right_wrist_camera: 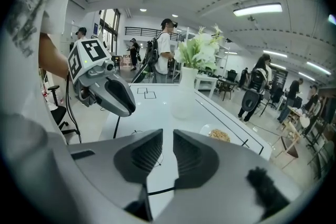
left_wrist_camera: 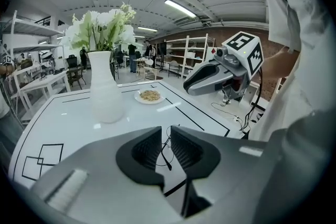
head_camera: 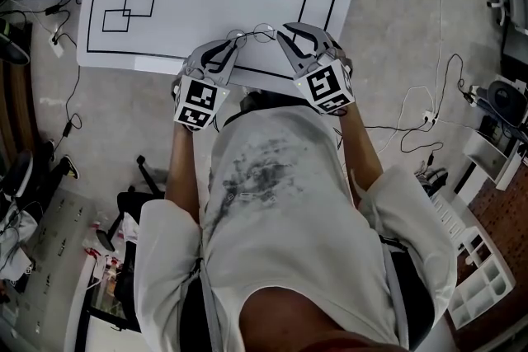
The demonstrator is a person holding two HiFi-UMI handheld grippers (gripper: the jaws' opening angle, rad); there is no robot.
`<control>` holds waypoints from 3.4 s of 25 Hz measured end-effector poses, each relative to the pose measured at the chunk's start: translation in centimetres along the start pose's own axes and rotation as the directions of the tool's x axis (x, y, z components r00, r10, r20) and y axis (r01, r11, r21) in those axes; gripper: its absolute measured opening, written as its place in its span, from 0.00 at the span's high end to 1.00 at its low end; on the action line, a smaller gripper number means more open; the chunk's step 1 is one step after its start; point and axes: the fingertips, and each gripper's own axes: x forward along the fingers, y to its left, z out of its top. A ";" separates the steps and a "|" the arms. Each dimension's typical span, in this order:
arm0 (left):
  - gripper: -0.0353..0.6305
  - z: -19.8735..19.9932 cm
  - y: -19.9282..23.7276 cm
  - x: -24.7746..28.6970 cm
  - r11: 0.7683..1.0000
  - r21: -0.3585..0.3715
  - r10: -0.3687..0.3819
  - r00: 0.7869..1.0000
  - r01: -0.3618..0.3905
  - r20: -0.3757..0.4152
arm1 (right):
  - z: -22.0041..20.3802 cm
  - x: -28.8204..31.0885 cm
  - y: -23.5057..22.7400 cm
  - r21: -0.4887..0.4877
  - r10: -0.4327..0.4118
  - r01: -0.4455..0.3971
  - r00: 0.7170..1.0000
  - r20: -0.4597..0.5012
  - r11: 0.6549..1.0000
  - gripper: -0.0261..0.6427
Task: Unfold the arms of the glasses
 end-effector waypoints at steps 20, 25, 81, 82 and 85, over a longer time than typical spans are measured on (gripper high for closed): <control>0.85 -2.6 0.9 1.7 0.999 0.043 -0.023 0.995 0.027 -0.093 | -3.1 3.3 1.7 -0.081 0.085 -0.094 0.991 -0.107 0.992 0.84; 0.85 -3.1 0.9 2.0 0.997 0.063 -0.025 0.993 0.032 -0.114 | -3.5 3.7 1.8 -0.105 0.100 -0.114 0.987 -0.128 0.988 0.83; 0.88 -7.5 1.0 5.6 0.938 0.283 -0.090 0.931 0.199 -0.354 | -8.3 7.5 3.9 -0.330 0.263 -0.384 0.896 -0.357 0.862 0.83; 0.88 -7.5 1.0 5.7 0.938 0.284 -0.091 0.931 0.200 -0.355 | -8.3 7.5 3.9 -0.330 0.265 -0.387 0.896 -0.358 0.861 0.83; 0.88 -7.4 1.0 5.7 0.935 0.289 -0.095 0.930 0.207 -0.356 | -8.4 7.6 4.0 -0.335 0.270 -0.396 0.891 -0.365 0.855 0.83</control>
